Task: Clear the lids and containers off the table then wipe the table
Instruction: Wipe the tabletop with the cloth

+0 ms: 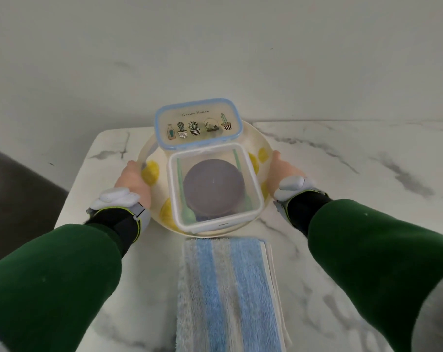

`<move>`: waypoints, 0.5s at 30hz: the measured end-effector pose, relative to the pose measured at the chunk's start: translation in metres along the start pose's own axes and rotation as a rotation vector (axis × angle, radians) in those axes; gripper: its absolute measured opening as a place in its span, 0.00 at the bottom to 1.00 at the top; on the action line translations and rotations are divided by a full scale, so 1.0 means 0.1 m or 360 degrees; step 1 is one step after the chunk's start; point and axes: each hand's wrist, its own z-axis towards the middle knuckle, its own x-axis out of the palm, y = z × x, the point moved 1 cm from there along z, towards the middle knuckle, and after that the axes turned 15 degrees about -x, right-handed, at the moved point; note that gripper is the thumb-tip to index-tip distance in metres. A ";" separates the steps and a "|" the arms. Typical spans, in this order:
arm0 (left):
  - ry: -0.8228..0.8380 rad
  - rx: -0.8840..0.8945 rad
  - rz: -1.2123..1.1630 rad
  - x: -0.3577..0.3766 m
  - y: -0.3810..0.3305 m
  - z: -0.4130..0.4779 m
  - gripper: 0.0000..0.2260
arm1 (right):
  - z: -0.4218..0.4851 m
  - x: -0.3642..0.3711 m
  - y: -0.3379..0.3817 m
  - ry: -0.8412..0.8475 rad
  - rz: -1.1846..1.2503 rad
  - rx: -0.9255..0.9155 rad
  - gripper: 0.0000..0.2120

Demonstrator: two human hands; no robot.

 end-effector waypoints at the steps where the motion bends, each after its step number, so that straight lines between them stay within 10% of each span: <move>1: 0.0008 -0.0030 0.0000 -0.01 -0.02 -0.01 0.06 | 0.00 0.00 -0.01 0.0017 0.0013 -0.0002 0.18; 15: -0.0014 0.0059 0.0187 -0.05 -0.76 -0.56 0.10 | -0.21 -0.30 -0.69 -0.0167 -0.0010 0.0112 0.20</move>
